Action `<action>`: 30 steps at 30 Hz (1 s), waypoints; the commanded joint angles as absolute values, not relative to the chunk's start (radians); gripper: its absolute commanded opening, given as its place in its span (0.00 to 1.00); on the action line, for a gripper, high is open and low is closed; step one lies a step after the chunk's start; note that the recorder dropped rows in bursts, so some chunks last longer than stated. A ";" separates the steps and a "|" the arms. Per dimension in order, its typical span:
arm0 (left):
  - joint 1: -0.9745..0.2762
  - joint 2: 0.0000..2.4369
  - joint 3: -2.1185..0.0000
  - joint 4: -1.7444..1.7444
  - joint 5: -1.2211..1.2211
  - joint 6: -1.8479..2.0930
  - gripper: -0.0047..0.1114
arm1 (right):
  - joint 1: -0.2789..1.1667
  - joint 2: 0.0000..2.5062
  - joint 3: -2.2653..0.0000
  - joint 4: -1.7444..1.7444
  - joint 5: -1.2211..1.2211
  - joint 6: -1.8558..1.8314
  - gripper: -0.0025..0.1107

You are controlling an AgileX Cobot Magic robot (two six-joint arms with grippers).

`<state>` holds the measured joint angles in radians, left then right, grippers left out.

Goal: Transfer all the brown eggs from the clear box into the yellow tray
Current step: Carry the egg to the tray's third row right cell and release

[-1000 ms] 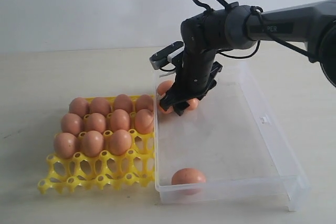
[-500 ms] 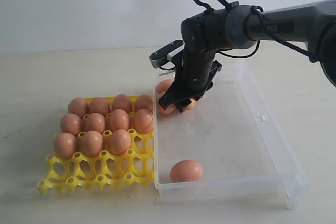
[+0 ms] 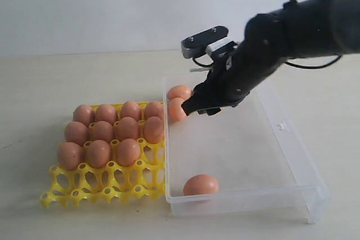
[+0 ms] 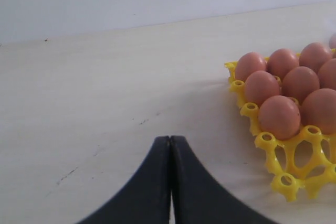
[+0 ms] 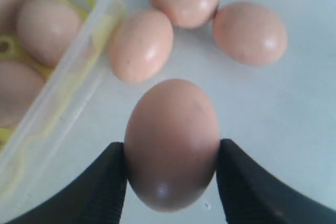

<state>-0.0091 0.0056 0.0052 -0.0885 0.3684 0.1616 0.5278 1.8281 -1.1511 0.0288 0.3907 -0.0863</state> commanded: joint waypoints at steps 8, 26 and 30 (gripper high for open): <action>-0.010 0.000 0.000 -0.092 0.361 0.157 0.04 | 0.705 1.610 -0.630 -0.037 -0.513 0.037 0.02; -0.010 0.000 0.000 -0.092 0.361 0.157 0.04 | 0.779 1.848 -0.610 -0.308 -0.869 0.447 0.02; -0.010 0.000 0.000 -0.092 0.361 0.157 0.04 | 0.779 1.875 -0.610 -0.285 -0.869 0.427 0.02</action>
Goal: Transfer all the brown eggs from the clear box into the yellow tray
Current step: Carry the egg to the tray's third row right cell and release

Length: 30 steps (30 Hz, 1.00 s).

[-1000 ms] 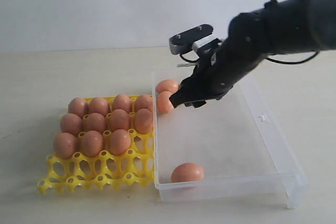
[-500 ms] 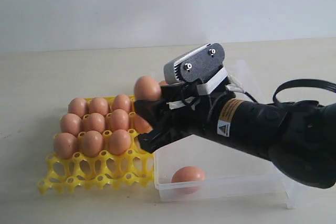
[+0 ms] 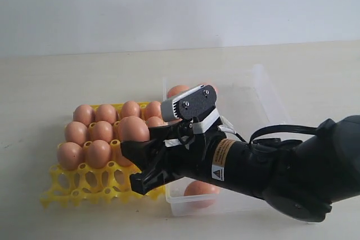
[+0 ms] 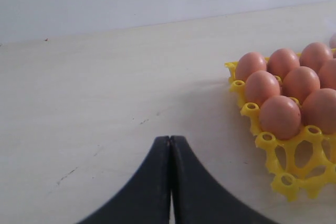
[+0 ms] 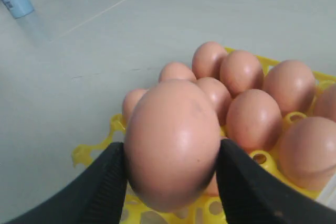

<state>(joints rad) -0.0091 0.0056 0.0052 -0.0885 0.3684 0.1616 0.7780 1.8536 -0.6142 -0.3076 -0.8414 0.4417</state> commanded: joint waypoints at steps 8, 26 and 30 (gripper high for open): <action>-0.010 0.000 0.000 -0.092 0.361 0.157 0.04 | 0.779 1.904 -0.616 -0.126 -0.863 0.331 0.02; -0.010 0.000 0.000 -0.092 0.361 0.157 0.04 | 0.759 1.952 -0.678 -0.081 -0.818 0.341 0.02; -0.010 0.000 0.000 -0.092 0.361 0.157 0.04 | 0.759 1.952 -0.678 -0.079 -0.814 0.341 0.02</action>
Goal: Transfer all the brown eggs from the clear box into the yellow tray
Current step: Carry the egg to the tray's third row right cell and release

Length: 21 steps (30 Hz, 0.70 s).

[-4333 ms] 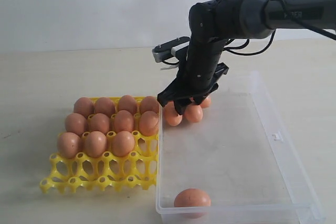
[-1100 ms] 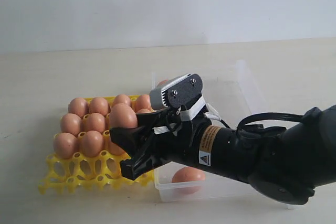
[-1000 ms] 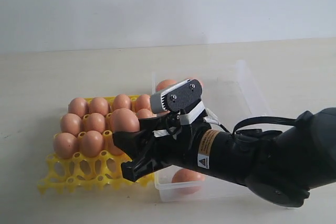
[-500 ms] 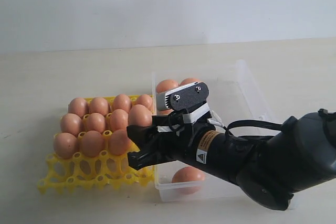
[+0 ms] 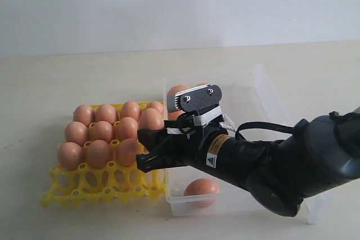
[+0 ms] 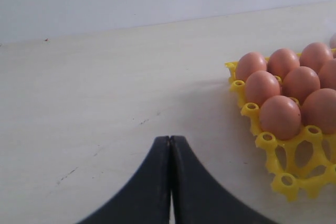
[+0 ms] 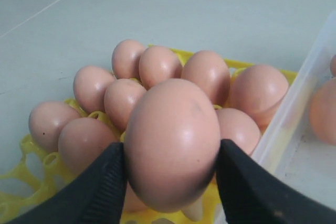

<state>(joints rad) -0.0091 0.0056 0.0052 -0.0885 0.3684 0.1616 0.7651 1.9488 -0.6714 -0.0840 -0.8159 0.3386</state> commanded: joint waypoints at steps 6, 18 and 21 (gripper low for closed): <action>-0.010 0.000 0.000 -0.092 0.361 0.157 0.04 | 0.759 1.953 -0.695 -0.081 -0.757 0.376 0.08; -0.010 0.000 0.000 -0.092 0.361 0.157 0.04 | 0.759 1.954 -0.706 -0.084 -0.726 0.394 0.37; -0.010 0.000 0.000 -0.092 0.361 0.157 0.04 | 0.759 1.954 -0.706 -0.086 -0.726 0.394 0.40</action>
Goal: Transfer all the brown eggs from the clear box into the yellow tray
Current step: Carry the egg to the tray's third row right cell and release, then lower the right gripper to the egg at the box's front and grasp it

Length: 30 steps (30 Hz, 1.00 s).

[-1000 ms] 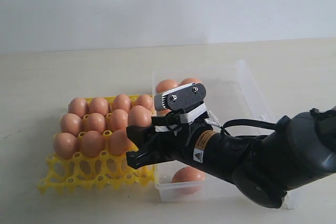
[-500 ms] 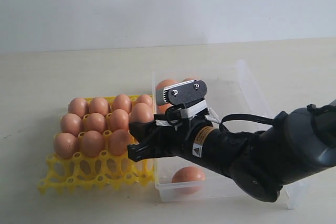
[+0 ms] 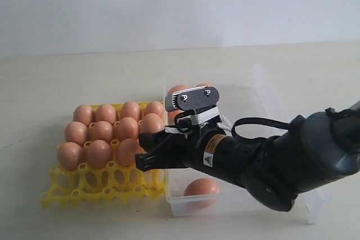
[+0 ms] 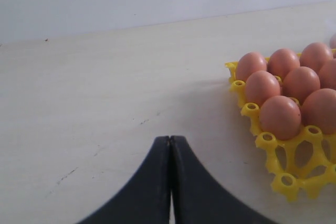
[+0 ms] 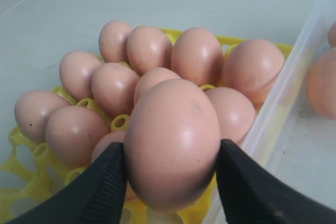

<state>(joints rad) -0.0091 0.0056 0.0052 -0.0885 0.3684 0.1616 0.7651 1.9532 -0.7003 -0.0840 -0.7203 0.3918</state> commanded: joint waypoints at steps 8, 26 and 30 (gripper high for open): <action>-0.010 0.000 0.000 -0.092 0.361 0.159 0.04 | 0.759 1.954 -0.706 -0.086 -0.721 0.396 0.57; -0.010 0.000 0.000 -0.092 0.361 0.156 0.04 | 0.695 1.591 -1.009 -0.069 0.753 0.093 0.51; -0.010 0.000 0.000 -0.092 0.361 0.158 0.04 | 0.695 1.691 -1.070 -0.023 0.797 -0.062 0.51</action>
<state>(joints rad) -0.0091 0.0056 0.0052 -0.0885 0.3684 0.1616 0.7007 1.6276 -1.0294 -0.0516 0.7534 0.0524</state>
